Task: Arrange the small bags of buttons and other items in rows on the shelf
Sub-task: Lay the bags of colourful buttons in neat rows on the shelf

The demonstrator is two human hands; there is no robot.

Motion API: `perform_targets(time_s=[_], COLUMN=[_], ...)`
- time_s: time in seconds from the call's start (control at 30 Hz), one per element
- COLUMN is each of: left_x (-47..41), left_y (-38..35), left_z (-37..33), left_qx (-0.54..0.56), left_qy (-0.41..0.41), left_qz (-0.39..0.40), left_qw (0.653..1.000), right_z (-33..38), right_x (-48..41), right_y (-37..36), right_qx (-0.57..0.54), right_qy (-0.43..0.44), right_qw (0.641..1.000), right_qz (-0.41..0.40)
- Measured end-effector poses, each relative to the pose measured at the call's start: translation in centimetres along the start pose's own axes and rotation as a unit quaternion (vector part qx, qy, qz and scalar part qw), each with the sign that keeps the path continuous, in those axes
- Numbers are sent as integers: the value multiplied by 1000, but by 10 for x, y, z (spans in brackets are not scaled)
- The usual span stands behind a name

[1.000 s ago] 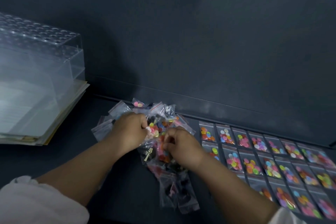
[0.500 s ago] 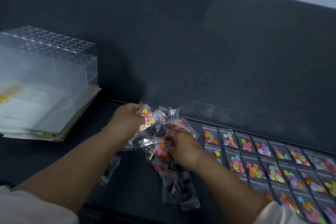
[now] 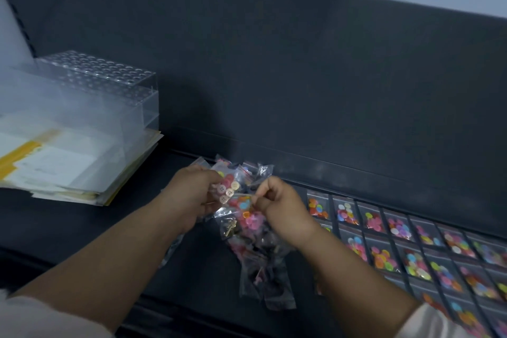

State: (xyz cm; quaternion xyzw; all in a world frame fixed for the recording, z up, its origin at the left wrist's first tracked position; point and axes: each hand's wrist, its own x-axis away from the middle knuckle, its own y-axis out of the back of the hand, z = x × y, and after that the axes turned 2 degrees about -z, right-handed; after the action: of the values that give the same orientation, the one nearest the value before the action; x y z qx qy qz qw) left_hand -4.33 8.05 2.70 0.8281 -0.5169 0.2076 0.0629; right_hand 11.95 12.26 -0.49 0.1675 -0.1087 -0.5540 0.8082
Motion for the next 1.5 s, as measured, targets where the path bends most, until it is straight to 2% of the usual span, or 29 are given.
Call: perform_targets(time_s=[0.1,0.27,0.43,0.67,0.8,1.0,1.17,1.23,1.3,1.37,1.43,1.5], left_x=[10,28,52,93,117,146,152,152,153,154,157,162], left_y=[-14,-52,-112,-207,-255,-314,-332,-336,-340,-344,-348,-353], left_z=[-1,2,16,47,68,94,110,114,116,118,120,121], left_qx=[-6,-18,-36,-53,-65,-82,-131,-138,-142,-133,-127,-125], left_qy=[-21,-29,-23,18,24,16,14,15,16,20,18,15], left_qz=[10,50,84,163,178,186,182,176,175,174,173,177], left_qw=[1000,998,996,985,982,979,974,975,974,975,977,976], right_z=[6,3,-16,-60,-94,-144,-171,-176,-178,-180,-182,-186], right_x=[10,34,72,143,184,219,219,219,223,231,237,243], right_y=[17,63,126,238,303,372,383,382,383,385,386,384], right_qx=[-75,-178,-199,-183,-183,-103,-56,-2,158,309,341,318], right_qy=[-13,-84,-145,-173,-199,-239,-255,-232,-187,-133,-84,-47], right_qw=[997,979,967,960,949,947,950,956,952,925,919,937], right_qz=[-28,-49,-69,-123,-161,-189,-172,-178,-182,-177,-179,-138])
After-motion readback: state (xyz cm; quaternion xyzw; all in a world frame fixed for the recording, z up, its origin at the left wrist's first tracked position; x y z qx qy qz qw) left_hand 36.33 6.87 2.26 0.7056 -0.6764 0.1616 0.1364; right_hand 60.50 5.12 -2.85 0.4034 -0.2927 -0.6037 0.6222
